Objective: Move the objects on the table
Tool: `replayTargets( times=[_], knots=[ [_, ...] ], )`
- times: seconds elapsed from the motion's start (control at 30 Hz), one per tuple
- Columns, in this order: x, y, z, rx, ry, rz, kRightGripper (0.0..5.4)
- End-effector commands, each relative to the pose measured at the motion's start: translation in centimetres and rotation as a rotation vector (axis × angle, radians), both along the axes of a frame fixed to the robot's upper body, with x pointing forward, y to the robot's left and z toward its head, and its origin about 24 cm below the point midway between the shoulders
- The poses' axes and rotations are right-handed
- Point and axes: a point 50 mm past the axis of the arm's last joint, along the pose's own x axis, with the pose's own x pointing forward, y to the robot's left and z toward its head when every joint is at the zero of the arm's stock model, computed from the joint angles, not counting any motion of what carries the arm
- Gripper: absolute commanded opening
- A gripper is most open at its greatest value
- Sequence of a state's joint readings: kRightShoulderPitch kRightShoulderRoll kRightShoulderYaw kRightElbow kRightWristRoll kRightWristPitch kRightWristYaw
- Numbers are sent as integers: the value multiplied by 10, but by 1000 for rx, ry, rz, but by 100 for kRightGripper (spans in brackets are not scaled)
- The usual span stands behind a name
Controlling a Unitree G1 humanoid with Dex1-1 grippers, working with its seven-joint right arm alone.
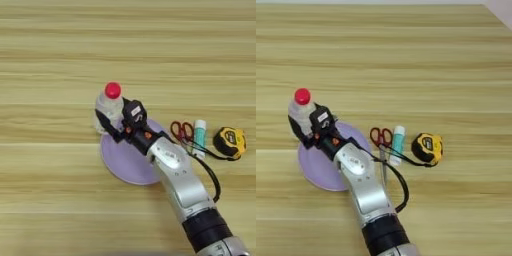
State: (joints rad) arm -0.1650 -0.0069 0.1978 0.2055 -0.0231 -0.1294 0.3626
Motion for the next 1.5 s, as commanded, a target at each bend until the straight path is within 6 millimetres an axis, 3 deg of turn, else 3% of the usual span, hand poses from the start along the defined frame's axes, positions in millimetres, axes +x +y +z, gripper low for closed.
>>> replayTargets(
  times=[0.03,0.7,1.5],
  knots=[
    [17,-3,36,2,-153,-58,315],
    [21,-23,17,-55,2,-174,315],
    [11,-24,-9,-3,122,-141,315]
  ],
)
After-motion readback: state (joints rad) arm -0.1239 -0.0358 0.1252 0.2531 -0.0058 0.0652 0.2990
